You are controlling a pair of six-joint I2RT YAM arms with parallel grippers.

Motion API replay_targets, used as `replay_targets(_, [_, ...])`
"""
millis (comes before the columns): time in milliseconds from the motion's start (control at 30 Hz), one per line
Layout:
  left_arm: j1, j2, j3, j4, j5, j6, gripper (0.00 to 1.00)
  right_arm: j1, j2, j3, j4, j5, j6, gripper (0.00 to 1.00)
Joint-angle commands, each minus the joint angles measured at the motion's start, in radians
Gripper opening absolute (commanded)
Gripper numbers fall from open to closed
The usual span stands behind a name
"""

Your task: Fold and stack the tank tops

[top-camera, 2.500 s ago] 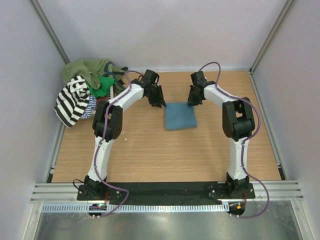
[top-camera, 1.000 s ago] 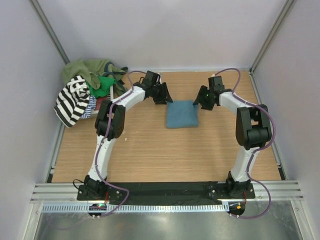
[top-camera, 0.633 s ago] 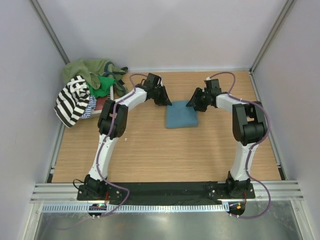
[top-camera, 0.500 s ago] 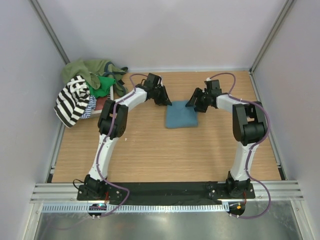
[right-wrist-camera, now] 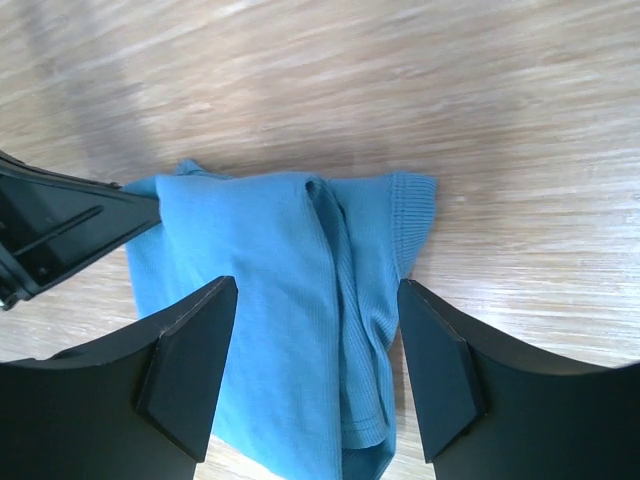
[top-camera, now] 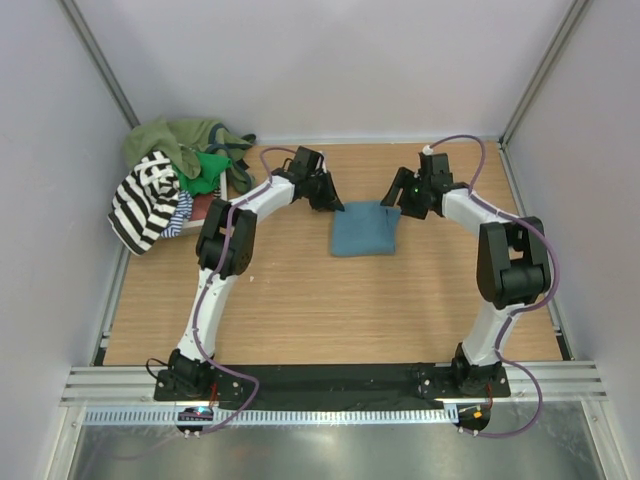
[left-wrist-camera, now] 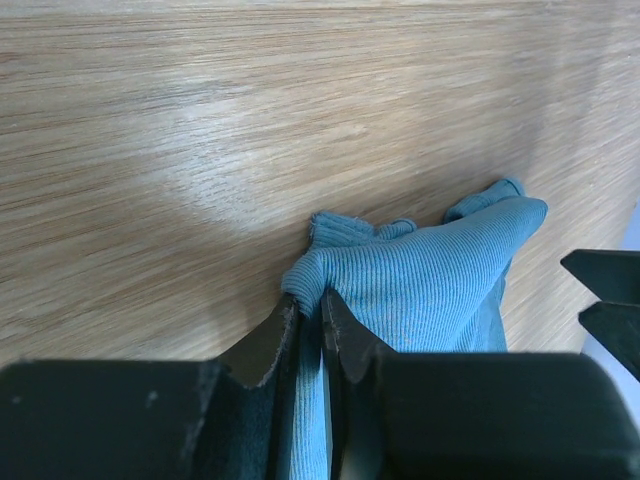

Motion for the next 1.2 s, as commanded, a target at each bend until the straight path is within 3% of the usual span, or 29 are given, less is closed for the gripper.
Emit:
replay_targets(0, [-0.013, -0.046, 0.008, 0.033, 0.02, 0.009, 0.14, -0.004, 0.001, -0.021, 0.004, 0.023, -0.02, 0.72])
replay_targets(333, [-0.033, -0.04, 0.024, 0.03, 0.022, 0.008, 0.13, -0.004, 0.087, -0.03, 0.07, -0.095, -0.006, 0.7])
replay_targets(433, [-0.041, -0.045, 0.025, 0.028, 0.023, 0.005, 0.12, -0.003, 0.105, -0.029, 0.099, -0.147, 0.003, 0.62])
replay_targets(533, [-0.045, -0.063, 0.021, 0.028, 0.019, 0.002, 0.11, -0.004, 0.13, -0.032, 0.13, -0.227, 0.015, 0.49])
replay_targets(567, [-0.045, -0.069, 0.018, 0.027, 0.016, -0.003, 0.1, -0.004, 0.136, -0.035, 0.157, -0.269, 0.021, 0.4])
replay_targets(667, [-0.044, -0.102, 0.004, 0.02, -0.007, 0.0, 0.09, -0.004, 0.151, -0.035, 0.202, -0.366, 0.047, 0.29])
replay_targets(833, [-0.042, -0.163, -0.009, 0.002, -0.023, 0.012, 0.05, -0.004, 0.159, -0.023, 0.268, -0.464, 0.092, 0.24])
replay_targets(1000, [-0.025, -0.236, -0.059, -0.015, -0.043, 0.011, 0.03, -0.004, 0.128, -0.035, 0.311, -0.515, 0.119, 0.09])
replay_targets(1167, [-0.018, -0.281, -0.114, -0.021, -0.06, 0.003, 0.03, -0.023, 0.159, -0.059, 0.445, -0.607, 0.207, 0.06])
